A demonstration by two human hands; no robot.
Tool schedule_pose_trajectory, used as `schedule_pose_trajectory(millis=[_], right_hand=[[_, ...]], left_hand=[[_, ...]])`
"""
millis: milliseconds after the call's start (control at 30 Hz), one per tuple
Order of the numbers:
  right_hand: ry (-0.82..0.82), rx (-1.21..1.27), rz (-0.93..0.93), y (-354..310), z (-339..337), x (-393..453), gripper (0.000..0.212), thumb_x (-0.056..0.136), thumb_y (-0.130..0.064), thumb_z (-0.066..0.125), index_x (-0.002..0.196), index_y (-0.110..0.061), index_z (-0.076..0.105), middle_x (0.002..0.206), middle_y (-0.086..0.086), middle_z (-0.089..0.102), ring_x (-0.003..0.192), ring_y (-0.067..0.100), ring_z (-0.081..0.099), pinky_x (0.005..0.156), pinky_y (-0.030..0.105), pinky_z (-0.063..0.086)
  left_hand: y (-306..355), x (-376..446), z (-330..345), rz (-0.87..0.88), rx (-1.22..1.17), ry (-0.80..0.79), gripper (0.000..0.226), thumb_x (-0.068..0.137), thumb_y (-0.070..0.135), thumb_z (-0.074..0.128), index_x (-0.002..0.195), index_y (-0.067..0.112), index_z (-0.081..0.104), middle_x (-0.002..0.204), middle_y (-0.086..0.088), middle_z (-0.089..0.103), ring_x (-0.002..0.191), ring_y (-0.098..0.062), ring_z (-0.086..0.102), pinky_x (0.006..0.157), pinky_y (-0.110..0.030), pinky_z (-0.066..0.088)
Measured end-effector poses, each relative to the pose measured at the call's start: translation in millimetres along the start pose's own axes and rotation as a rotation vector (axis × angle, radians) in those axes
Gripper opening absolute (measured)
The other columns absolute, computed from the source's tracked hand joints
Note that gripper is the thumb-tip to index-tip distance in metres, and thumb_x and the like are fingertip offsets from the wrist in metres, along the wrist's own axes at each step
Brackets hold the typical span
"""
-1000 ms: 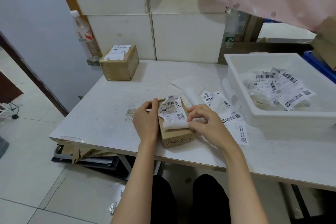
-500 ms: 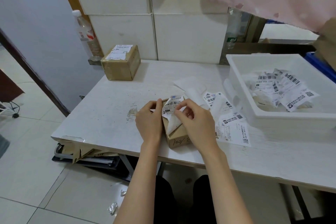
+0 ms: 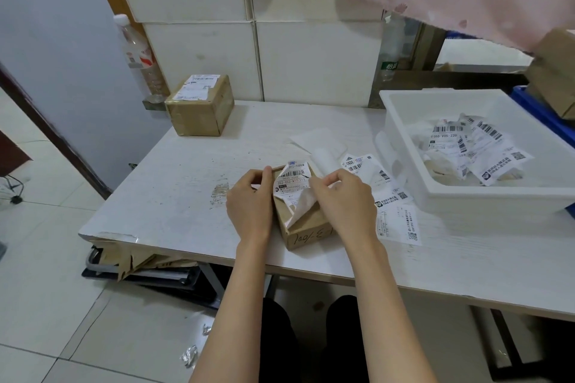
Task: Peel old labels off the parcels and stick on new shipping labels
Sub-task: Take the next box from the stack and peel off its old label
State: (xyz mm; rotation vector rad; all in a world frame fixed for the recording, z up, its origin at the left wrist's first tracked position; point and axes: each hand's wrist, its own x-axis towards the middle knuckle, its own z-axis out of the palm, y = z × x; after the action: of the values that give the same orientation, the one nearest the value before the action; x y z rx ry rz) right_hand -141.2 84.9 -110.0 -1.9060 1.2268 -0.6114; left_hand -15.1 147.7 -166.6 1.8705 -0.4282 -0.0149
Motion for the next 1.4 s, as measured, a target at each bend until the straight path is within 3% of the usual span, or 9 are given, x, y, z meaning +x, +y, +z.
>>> schedule_pose_trajectory(millis=[167, 333, 533, 667, 733, 900, 1033, 1200, 1400], right_hand=[[-0.127, 0.053, -0.011, -9.5, 1.8, 8.2, 0.014, 0.088, -0.024, 0.052, 0.101, -0.02, 0.057, 0.091, 0.0, 0.064, 0.089, 0.019, 0.057, 0.074, 0.032, 0.043], [-0.13, 0.185, -0.206, -12.9, 22.1, -2.7, 0.011, 0.088, -0.011, 0.048, 0.095, -0.019, 0.052, 0.064, 0.003, 0.06, 0.067, 0.019, 0.056, 0.07, 0.034, 0.042], [0.25, 0.121, -0.204, -0.4, 21.7, -1.1, 0.012, 0.09, -0.03, 0.056, 0.086, -0.019, 0.052, 0.043, -0.01, 0.047, 0.05, 0.01, 0.047, 0.092, 0.032, 0.038], [0.275, 0.247, -0.114, 4.6, 19.5, 0.6, 0.009, 0.086, -0.026, 0.062, 0.083, -0.02, 0.057, 0.037, -0.01, 0.036, 0.038, 0.01, 0.036, 0.057, 0.027, 0.035], [0.249, 0.289, -0.088, 4.5, 19.0, -0.2, 0.008, 0.085, -0.026, 0.063, 0.084, -0.021, 0.058, 0.038, -0.009, 0.038, 0.039, 0.009, 0.036, 0.055, 0.027, 0.035], [0.152, 0.064, -0.113, -0.8, 8.3, -0.1, 0.032, 0.082, -0.04, 0.068, 0.102, -0.022, 0.049, 0.067, -0.011, 0.058, 0.07, 0.009, 0.057, 0.082, 0.032, 0.039], [0.074, 0.202, -0.067, 0.4, 3.9, 1.1, 0.041, 0.078, -0.015, 0.073, 0.109, -0.022, 0.047, 0.097, -0.009, 0.059, 0.078, 0.009, 0.059, 0.076, 0.03, 0.044], [0.04, 0.464, -0.108, -3.5, 6.8, 0.3, 0.036, 0.079, 0.001, 0.068, 0.103, -0.023, 0.054, 0.097, -0.01, 0.06, 0.056, -0.005, 0.054, 0.062, 0.011, 0.043], [0.037, 0.678, -0.006, 0.3, 4.4, 3.5, 0.026, 0.077, -0.006, 0.074, 0.096, -0.019, 0.062, 0.091, -0.011, 0.062, 0.066, -0.002, 0.057, 0.069, 0.018, 0.047]], left_hand=[[1.3, -0.3, 0.0, -0.03, -0.011, 0.01, 0.026, 0.091, 0.043, 0.062, 0.076, 0.025, 0.073, 0.072, 0.014, 0.068, 0.072, -0.004, 0.063, 0.063, -0.029, 0.045], [1.4, 0.9, 1.9, -0.056, -0.028, 0.031, 0.024, 0.085, 0.044, 0.067, 0.072, 0.025, 0.074, 0.069, 0.013, 0.07, 0.07, -0.007, 0.065, 0.067, -0.032, 0.051], [0.6, 2.0, 1.5, -0.039, -0.04, 0.038, 0.023, 0.086, 0.042, 0.068, 0.074, 0.024, 0.075, 0.069, 0.013, 0.07, 0.07, -0.003, 0.064, 0.064, -0.024, 0.046], [-1.7, 2.1, 1.8, -0.027, -0.041, 0.039, 0.025, 0.086, 0.043, 0.068, 0.073, 0.023, 0.076, 0.067, 0.012, 0.069, 0.067, -0.004, 0.063, 0.06, -0.024, 0.042], [-1.5, 2.1, 2.0, -0.027, -0.041, 0.04, 0.025, 0.086, 0.044, 0.068, 0.073, 0.024, 0.076, 0.067, 0.012, 0.069, 0.067, -0.005, 0.063, 0.06, -0.024, 0.042], [-0.9, 1.7, 1.5, -0.03, -0.044, 0.034, 0.026, 0.087, 0.044, 0.067, 0.074, 0.023, 0.076, 0.069, 0.012, 0.07, 0.069, -0.006, 0.063, 0.061, -0.025, 0.043], [-0.7, 1.7, 1.4, -0.032, -0.037, 0.037, 0.026, 0.086, 0.044, 0.067, 0.074, 0.023, 0.076, 0.069, 0.013, 0.07, 0.069, -0.006, 0.064, 0.061, -0.024, 0.042], [0.3, 1.4, 1.0, -0.029, -0.031, 0.04, 0.025, 0.087, 0.042, 0.067, 0.075, 0.023, 0.075, 0.069, 0.014, 0.068, 0.069, -0.004, 0.063, 0.06, -0.021, 0.04], [-1.8, 3.1, -1.4, -0.041, -0.08, 0.021, 0.022, 0.088, 0.04, 0.068, 0.073, 0.024, 0.073, 0.069, 0.013, 0.069, 0.068, -0.004, 0.063, 0.061, -0.021, 0.042]])
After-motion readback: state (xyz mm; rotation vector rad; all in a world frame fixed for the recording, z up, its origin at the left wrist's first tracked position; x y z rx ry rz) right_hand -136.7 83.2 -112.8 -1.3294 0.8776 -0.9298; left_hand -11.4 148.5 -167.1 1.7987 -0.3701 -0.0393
